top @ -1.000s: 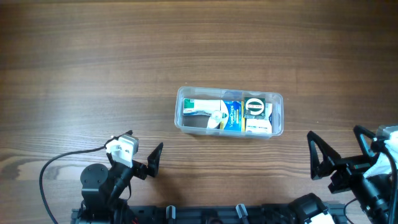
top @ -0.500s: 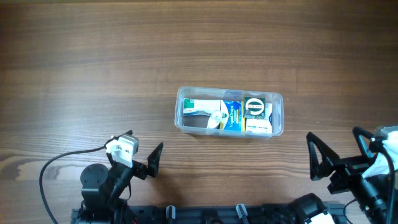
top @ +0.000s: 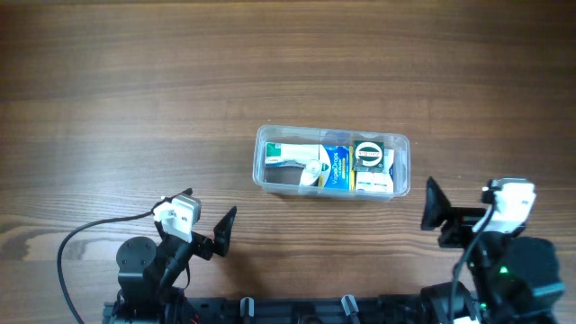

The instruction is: Pack container

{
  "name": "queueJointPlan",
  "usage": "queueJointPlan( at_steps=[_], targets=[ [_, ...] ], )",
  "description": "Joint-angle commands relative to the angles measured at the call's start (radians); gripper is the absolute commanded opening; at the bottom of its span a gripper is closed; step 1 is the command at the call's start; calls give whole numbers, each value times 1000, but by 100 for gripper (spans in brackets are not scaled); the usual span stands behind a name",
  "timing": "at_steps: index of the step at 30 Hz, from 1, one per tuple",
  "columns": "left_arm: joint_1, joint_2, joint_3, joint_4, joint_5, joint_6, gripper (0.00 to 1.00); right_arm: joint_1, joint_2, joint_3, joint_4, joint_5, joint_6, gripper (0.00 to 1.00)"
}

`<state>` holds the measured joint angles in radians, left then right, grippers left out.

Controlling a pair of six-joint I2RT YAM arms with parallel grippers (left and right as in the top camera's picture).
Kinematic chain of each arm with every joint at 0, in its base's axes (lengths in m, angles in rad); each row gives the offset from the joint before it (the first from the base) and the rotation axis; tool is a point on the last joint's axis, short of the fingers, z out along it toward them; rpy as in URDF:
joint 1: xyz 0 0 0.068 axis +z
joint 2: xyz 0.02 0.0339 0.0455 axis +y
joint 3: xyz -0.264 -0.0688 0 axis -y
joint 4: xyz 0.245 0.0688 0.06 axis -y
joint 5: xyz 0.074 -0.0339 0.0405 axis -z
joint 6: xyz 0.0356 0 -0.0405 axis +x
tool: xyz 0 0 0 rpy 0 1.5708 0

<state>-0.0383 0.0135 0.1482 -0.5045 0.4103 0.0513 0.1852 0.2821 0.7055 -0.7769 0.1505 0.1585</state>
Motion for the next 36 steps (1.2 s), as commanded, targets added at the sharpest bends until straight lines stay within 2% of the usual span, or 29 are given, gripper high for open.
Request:
queueJointPlan(
  at_steps=[1, 5, 13, 21, 36],
  targets=[
    [-5, -11, -5, 4, 12, 16, 100, -13, -101, -159, 71, -75, -11, 100],
    [-5, -11, -5, 4, 12, 16, 100, -13, -172, -289, 144, -82, -1, 100],
    [-5, -11, -5, 4, 12, 16, 100, -34, -272, -439, 197, -81, -2, 100],
    [-5, -11, -5, 4, 12, 16, 100, -34, -278, -550, 288, -85, 7, 100],
    [-5, -11, -5, 4, 12, 16, 100, -34, -278, -557, 300, -85, 8, 100]
  ],
)
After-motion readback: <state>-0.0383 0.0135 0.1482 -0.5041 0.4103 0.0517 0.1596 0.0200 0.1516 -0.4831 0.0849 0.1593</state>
